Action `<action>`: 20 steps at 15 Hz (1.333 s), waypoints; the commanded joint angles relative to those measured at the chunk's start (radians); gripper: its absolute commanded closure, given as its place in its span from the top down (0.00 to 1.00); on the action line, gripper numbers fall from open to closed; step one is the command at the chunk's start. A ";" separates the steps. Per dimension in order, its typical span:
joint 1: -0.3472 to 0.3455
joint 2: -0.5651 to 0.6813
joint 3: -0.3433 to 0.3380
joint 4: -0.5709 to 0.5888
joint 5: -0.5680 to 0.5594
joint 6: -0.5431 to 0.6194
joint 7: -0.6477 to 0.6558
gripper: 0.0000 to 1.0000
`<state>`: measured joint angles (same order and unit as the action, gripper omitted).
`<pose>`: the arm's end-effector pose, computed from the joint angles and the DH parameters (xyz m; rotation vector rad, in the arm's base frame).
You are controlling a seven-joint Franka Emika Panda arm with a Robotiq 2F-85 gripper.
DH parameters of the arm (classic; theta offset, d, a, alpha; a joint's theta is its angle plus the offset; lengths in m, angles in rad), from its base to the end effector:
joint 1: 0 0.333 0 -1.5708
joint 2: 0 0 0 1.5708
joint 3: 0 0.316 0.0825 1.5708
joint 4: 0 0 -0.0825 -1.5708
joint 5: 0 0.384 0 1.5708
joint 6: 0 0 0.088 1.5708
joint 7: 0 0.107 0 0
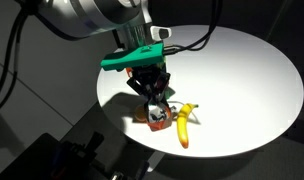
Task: Put the square plush toy on top of the orange block
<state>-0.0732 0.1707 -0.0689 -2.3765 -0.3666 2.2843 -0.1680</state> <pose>0.4708 -0.0765 0.2334 2.8650 0.4380 -0.4345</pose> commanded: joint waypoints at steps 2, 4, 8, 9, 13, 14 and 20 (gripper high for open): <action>0.012 0.026 -0.003 0.031 -0.021 0.002 0.021 0.06; 0.012 0.034 -0.002 0.037 -0.016 0.005 0.019 0.06; 0.016 0.047 0.002 0.047 -0.013 0.013 0.016 0.06; 0.016 0.050 0.003 0.048 -0.010 0.014 0.014 0.06; 0.018 0.056 0.006 0.048 -0.010 0.010 0.016 0.06; 0.018 0.056 0.006 0.047 -0.010 0.007 0.016 0.07; 0.017 0.056 0.006 0.048 -0.006 -0.012 0.011 0.69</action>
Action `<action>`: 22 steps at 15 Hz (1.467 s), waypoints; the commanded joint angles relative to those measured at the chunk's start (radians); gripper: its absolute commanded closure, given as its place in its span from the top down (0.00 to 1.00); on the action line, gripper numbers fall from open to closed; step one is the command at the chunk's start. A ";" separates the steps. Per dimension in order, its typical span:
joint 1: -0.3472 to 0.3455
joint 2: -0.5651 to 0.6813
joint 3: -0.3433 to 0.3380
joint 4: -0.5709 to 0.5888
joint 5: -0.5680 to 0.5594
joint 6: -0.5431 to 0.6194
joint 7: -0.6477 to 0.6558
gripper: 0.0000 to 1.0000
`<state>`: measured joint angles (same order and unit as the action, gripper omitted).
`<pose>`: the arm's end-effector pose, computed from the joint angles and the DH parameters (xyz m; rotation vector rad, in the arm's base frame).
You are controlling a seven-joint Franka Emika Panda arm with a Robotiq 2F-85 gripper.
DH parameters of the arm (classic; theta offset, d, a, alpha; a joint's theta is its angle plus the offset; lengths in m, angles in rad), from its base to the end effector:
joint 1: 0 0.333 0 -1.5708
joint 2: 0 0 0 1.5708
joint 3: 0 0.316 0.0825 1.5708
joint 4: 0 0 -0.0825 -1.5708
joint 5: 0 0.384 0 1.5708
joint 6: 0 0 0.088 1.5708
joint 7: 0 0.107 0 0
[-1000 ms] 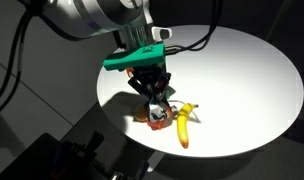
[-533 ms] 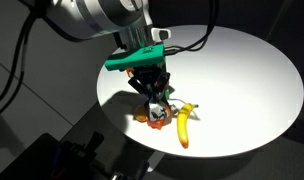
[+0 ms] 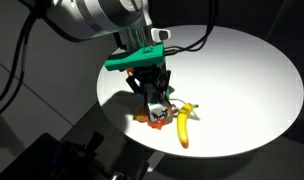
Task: Put the square plush toy on top of the orange block
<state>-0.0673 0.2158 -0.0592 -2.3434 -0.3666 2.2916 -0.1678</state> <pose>0.4812 -0.0700 0.2233 2.8603 0.4638 -0.4386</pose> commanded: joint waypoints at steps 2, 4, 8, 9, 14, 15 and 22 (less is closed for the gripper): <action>0.009 0.011 -0.004 0.015 -0.004 -0.023 0.006 0.85; 0.008 0.010 -0.004 0.015 -0.002 -0.025 0.003 0.99; 0.006 0.003 -0.006 0.011 -0.001 -0.026 0.000 1.00; 0.005 -0.001 -0.006 0.009 -0.001 -0.027 0.000 1.00; -0.001 -0.021 -0.007 -0.002 0.010 -0.026 -0.017 1.00; -0.002 -0.025 -0.006 -0.004 0.015 -0.022 -0.026 1.00; -0.004 -0.052 0.009 -0.028 0.030 0.006 -0.095 1.00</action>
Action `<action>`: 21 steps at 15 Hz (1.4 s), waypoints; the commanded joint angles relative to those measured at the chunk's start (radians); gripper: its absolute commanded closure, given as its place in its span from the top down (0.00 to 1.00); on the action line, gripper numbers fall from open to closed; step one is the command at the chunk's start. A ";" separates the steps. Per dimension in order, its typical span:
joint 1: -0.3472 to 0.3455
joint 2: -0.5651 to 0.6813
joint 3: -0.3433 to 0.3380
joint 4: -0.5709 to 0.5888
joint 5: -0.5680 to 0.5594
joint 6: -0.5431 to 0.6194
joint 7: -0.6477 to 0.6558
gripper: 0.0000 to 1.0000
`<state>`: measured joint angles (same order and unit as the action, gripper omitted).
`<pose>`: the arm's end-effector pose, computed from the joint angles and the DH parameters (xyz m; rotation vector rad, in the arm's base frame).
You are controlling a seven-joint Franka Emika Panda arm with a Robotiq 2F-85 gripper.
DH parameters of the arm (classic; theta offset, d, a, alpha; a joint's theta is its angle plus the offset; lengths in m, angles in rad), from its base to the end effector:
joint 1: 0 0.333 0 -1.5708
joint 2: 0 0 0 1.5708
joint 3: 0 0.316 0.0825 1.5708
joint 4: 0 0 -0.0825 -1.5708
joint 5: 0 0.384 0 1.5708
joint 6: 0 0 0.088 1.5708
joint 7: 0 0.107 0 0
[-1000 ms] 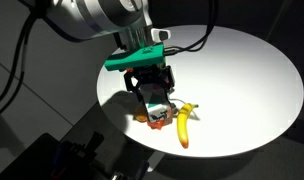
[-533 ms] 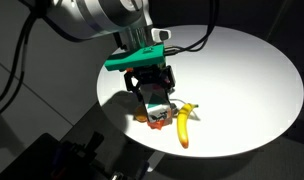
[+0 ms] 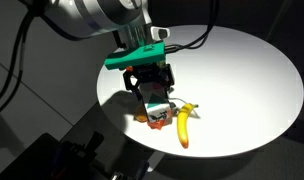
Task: Put the square plush toy on top of the orange block
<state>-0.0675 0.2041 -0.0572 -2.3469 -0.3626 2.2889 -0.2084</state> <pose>0.4809 -0.0690 0.2276 2.8583 0.5192 -0.4370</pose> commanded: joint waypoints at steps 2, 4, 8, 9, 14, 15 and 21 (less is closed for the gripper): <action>-0.005 -0.053 0.011 -0.032 0.035 0.012 -0.078 1.00; -0.006 -0.068 0.013 -0.042 0.049 0.014 -0.100 1.00; -0.007 -0.103 0.016 -0.060 0.072 0.019 -0.139 1.00; -0.008 -0.112 0.016 -0.065 0.081 0.021 -0.151 1.00; -0.006 -0.149 0.017 -0.077 0.148 0.018 -0.189 1.00; -0.006 -0.156 0.018 -0.079 0.172 0.019 -0.203 1.00; -0.004 -0.208 0.015 -0.080 0.311 0.018 -0.251 1.00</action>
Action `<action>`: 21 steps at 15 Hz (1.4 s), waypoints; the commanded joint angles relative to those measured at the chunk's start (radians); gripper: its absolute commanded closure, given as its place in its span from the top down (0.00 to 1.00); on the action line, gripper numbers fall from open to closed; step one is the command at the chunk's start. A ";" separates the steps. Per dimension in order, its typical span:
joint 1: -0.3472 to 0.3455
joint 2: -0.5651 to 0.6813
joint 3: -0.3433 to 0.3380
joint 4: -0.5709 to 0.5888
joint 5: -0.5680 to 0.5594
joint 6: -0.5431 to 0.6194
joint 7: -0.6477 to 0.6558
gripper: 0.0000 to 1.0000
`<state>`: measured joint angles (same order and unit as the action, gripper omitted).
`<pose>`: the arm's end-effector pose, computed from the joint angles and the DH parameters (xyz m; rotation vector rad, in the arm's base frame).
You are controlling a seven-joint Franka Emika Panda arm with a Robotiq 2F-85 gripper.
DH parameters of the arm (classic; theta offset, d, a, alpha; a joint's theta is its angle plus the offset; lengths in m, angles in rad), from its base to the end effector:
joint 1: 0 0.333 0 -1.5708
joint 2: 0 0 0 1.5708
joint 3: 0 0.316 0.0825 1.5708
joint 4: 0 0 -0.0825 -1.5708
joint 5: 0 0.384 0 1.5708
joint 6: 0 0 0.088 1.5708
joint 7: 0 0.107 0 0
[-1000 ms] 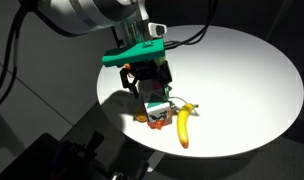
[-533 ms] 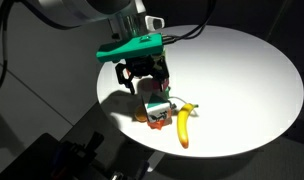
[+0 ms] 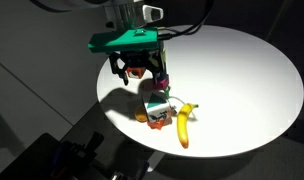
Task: Put the square plush toy on top of the orange block
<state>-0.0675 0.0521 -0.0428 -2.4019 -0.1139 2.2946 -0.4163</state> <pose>0.4731 -0.0550 0.2804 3.0346 0.5965 -0.2712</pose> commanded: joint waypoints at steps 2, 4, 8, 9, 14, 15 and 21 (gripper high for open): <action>-0.001 -0.077 -0.002 -0.027 0.088 0.015 -0.042 1.00; 0.003 -0.101 -0.004 -0.033 0.103 0.017 -0.034 1.00; 0.010 -0.137 -0.004 -0.036 0.107 0.005 0.020 1.00; 0.011 -0.142 -0.003 -0.034 0.105 -0.002 0.039 1.00; 0.014 -0.161 0.005 -0.024 0.094 -0.039 0.183 1.00; 0.014 -0.164 0.007 -0.023 0.097 -0.051 0.206 1.00; 0.023 -0.207 0.034 -0.019 0.072 -0.145 0.354 1.00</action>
<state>-0.0638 -0.1052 -0.0152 -2.4131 -0.0198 2.2030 -0.1394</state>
